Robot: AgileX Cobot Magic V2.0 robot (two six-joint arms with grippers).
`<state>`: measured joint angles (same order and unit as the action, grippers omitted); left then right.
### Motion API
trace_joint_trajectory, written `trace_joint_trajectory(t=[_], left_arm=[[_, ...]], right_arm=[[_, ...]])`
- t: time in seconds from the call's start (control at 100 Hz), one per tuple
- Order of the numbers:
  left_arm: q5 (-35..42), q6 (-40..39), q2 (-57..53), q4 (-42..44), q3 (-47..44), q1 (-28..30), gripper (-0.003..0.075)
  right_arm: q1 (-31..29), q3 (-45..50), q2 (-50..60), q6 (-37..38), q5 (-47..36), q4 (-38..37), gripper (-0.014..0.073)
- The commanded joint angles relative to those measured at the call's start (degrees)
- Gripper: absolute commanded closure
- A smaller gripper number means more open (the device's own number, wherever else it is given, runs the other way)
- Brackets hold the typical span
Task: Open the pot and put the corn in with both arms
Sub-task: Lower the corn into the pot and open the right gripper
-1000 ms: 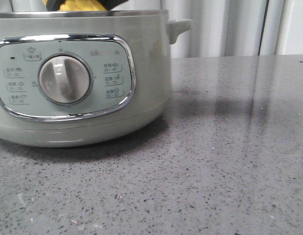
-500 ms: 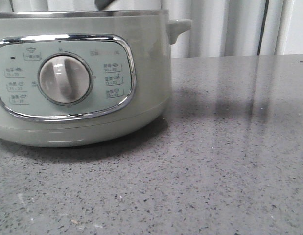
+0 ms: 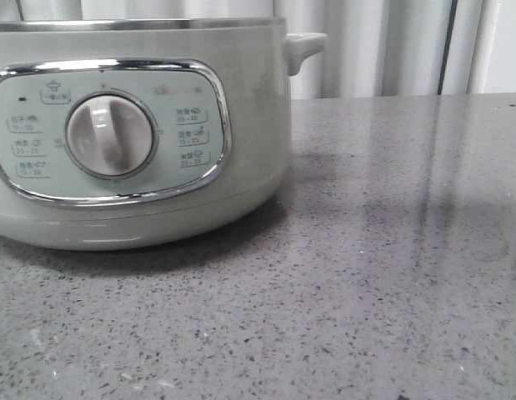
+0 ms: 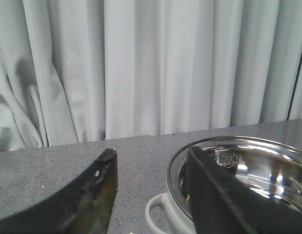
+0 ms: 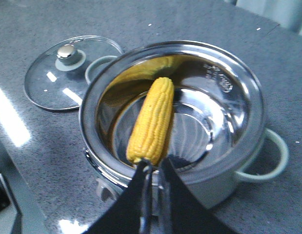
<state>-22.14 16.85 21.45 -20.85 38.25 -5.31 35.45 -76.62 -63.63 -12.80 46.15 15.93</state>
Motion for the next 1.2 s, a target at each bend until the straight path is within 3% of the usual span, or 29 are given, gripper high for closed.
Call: trace_joint_trajectory(t=[0.0, 0.23, 0.38, 0.51, 0.66, 0.89, 1.19], left_arm=[[3.56, -0.46, 0.35, -0.61, 1.55, -0.56, 0.0462], [-0.03, -0.46, 0.35, -0.61, 1.55, -0.56, 0.0463], [-0.86, -0.46, 0.35, -0.72, 1.55, -0.56, 0.0468], [-0.88, -0.46, 0.35, -1.07, 1.55, -0.56, 0.0548], [-1.91, -0.46, 0.08, -1.12, 1.55, -0.56, 0.0740], [-7.60, -0.46, -1.27, -1.12, 1.55, -0.56, 0.0741], [-7.77, -0.46, -1.27, -1.12, 1.55, -0.56, 0.0741]], right_arm=[[-0.21, 6.80, 8.16, -0.85, -10.55, -3.46, 0.0653], [-0.21, 29.22, 29.24, -0.85, -28.80, -10.33, 0.0653], [-0.56, 36.44, 39.37, -0.85, -32.32, -12.97, 0.0653], [-2.02, 38.60, 44.49, -0.85, -32.22, -18.85, 0.0653], [-4.52, 39.44, 49.06, -0.85, -31.65, -26.28, 0.0653], [-7.07, 39.44, 53.16, -0.85, -31.76, -26.84, 0.0657], [-7.07, 39.44, 53.09, -0.85, -31.79, -26.84, 0.0657]])
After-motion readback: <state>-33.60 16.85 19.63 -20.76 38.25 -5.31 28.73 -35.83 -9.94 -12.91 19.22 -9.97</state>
